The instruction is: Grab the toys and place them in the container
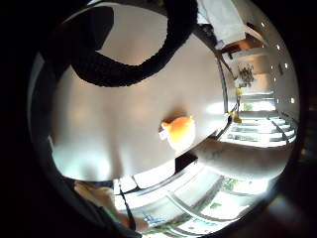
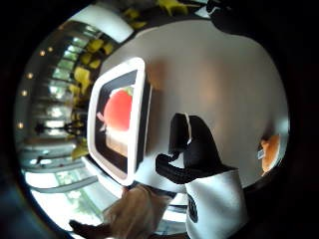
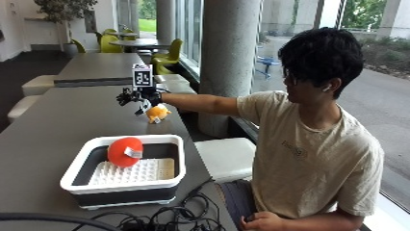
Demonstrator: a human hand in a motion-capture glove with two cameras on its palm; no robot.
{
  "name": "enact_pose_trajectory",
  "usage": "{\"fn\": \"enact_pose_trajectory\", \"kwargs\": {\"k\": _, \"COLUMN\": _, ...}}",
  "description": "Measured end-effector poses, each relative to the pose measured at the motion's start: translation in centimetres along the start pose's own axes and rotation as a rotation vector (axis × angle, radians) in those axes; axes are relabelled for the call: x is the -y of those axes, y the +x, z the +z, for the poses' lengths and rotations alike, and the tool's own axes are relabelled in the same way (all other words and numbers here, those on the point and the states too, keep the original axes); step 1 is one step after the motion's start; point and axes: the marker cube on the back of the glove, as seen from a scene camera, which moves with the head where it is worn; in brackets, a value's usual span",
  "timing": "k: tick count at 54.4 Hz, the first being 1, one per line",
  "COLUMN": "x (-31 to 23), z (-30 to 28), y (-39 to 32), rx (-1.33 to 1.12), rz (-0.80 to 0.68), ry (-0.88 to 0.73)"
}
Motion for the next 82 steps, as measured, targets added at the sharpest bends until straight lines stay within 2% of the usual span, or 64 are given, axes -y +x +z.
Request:
{"fn": "enact_pose_trajectory", "kwargs": {"k": 6, "x": -0.5, "z": 1.1, "y": 2.4, "rx": -0.046, "rz": 0.021, "ry": -0.02}}
{"fn": "enact_pose_trajectory", "kwargs": {"k": 10, "x": -0.6, "z": 1.9, "y": 2.7, "rx": 0.027, "rz": 0.004, "ry": -0.026}}
{"fn": "enact_pose_trajectory", "kwargs": {"k": 13, "x": -0.9, "z": 1.8, "y": 4.1, "rx": -0.091, "rz": 0.046, "ry": -0.03}}
{"fn": "enact_pose_trajectory", "kwargs": {"k": 16, "x": -1.0, "z": 2.0, "y": 4.1, "rx": -0.063, "rz": 0.03, "ry": -0.035}}
{"fn": "enact_pose_trajectory", "kwargs": {"k": 20, "x": -1.3, "z": 2.1, "y": 5.6, "rx": -0.145, "rz": 0.049, "ry": -0.04}}
{"fn": "enact_pose_trajectory", "kwargs": {"k": 25, "x": -1.3, "z": 3.4, "y": 3.0, "rx": 0.164, "rz": -0.032, "ry": -0.036}}
{"fn": "enact_pose_trajectory", "kwargs": {"k": 29, "x": -1.7, "z": 2.4, "y": 2.9, "rx": -0.105, "rz": 0.073, "ry": -0.039}}
{"fn": "enact_pose_trajectory", "kwargs": {"k": 32, "x": -1.7, "z": 1.8, "y": 0.5, "rx": -0.184, "rz": 0.055, "ry": -0.035}}
{"fn": "enact_pose_trajectory", "kwargs": {"k": 40, "x": -1.5, "z": 2.1, "y": -1.1, "rx": -0.148, "rz": 0.016, "ry": -0.037}}
{"fn": "enact_pose_trajectory", "kwargs": {"k": 50, "x": -1.6, "z": 2.4, "y": -0.5, "rx": -0.166, "rz": 0.039, "ry": -0.042}}
{"fn": "enact_pose_trajectory", "kwargs": {"k": 57, "x": -1.2, "z": 2.7, "y": -0.5, "rx": -0.158, "rz": -0.018, "ry": -0.041}}
{"fn": "enact_pose_trajectory", "kwargs": {"k": 70, "x": -1.3, "z": 2.4, "y": -0.2, "rx": -0.209, "rz": 0.037, "ry": -0.035}}
{"fn": "enact_pose_trajectory", "kwargs": {"k": 82, "x": -1.3, "z": 2.4, "y": -0.4, "rx": -0.201, "rz": 0.026, "ry": -0.042}}
